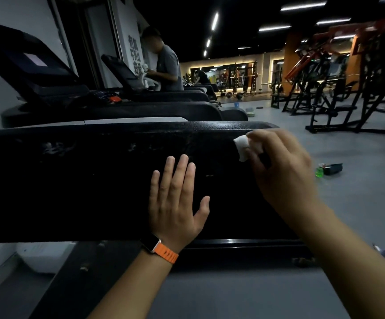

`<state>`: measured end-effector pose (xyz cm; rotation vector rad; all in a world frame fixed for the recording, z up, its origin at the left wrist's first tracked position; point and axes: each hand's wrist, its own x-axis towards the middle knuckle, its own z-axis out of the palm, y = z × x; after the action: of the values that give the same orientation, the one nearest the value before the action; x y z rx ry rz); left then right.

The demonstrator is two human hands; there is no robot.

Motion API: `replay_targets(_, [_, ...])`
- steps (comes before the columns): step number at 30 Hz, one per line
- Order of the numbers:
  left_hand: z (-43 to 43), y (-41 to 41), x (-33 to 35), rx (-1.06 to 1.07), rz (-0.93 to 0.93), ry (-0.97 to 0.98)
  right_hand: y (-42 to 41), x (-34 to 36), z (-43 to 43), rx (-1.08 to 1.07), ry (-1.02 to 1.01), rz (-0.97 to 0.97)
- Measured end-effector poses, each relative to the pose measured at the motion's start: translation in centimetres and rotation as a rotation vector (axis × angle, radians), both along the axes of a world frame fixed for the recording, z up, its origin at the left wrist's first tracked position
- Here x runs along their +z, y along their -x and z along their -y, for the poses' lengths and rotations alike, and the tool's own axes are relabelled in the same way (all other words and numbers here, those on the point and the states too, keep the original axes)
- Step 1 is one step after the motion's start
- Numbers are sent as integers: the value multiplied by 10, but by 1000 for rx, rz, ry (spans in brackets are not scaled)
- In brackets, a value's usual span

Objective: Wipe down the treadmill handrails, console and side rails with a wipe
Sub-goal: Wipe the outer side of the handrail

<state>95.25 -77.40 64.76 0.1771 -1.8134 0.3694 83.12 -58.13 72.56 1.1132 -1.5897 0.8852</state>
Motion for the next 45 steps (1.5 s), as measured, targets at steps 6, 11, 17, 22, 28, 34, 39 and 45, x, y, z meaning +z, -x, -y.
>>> replay_targets(6, [1, 2, -2, 16, -18, 9, -7, -10, 6, -27, 19, 6])
replay_targets(11, [0, 3, -2, 3, -21, 8, -3, 4, 11, -78, 81, -36])
replay_targets(17, [1, 3, -2, -5, -30, 10, -15, -6, 34, -118, 62, -179])
replay_targets(22, [2, 5, -2, -7, -34, 10, -19, -18, 31, -91, 149, 35])
replay_targets(28, [2, 5, -2, -3, -33, 10, -9, -18, 16, -55, 280, 214])
replay_targets(34, [2, 4, -2, 0, -28, 9, -15, -30, 17, -86, 247, 208])
replay_targets(39, [2, 4, -2, -3, -31, 9, -29, -42, 26, -73, 179, 207])
replay_targets(45, [2, 4, -3, 0, -33, 13, -19, -51, 14, -36, 337, 308])
